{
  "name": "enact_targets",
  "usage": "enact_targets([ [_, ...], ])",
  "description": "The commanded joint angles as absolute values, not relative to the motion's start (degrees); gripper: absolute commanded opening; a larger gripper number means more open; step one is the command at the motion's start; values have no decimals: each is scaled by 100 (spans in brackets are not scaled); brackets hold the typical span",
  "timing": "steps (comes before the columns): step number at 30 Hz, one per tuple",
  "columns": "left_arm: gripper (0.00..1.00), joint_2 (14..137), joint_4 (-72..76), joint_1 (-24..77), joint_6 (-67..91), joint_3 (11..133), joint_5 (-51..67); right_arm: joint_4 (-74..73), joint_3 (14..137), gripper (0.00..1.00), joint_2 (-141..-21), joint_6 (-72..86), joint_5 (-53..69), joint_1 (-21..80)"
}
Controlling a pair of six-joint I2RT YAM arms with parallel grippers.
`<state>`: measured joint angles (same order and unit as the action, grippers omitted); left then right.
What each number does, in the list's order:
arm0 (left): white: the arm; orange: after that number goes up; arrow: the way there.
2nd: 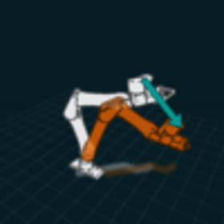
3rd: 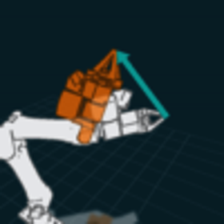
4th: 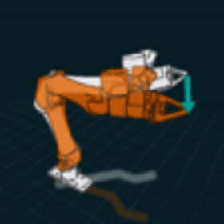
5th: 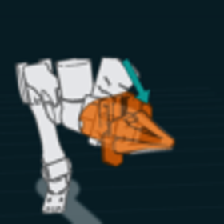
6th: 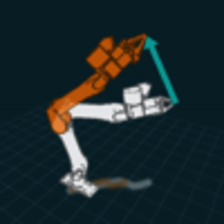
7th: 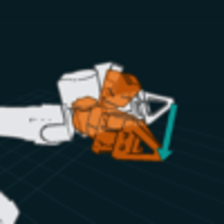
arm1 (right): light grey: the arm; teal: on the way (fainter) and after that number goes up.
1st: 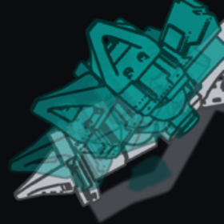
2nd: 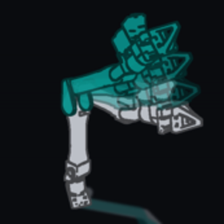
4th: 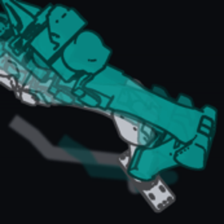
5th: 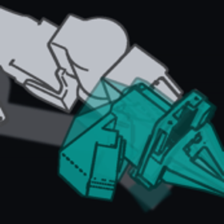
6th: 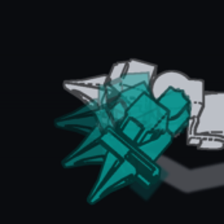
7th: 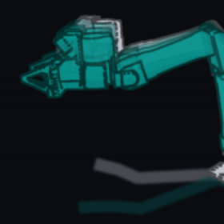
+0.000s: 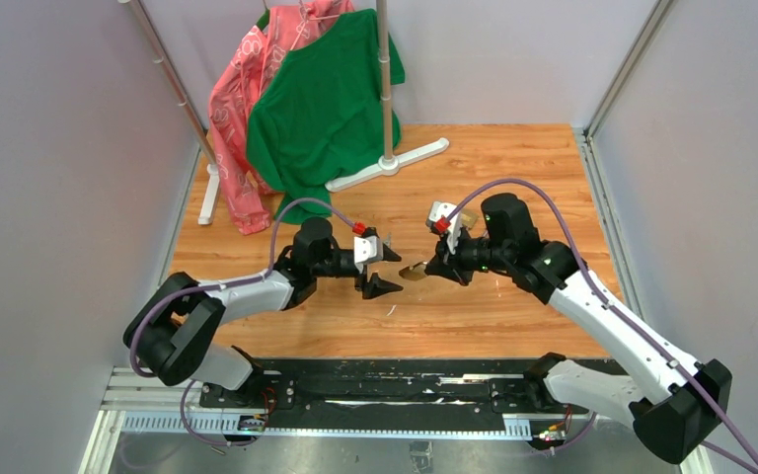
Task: Lock with the key
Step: Lock the lock.
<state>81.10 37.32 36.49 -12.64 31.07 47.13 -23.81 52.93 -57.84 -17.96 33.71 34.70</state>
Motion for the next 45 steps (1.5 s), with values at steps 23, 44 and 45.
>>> enact_targets([
  [23,55,9989,6928,4276,580,3056,4448,-2927,5355,0,-6455,-3408,3381,3625],
  [44,62,10638,8368,4250,-22,2051,4105,-2829,5105,0,-7005,-3571,2156,4536],
  [45,62,10653,8433,4264,287,2113,4077,-2852,5110,0,-7005,-3535,2127,4560],
])
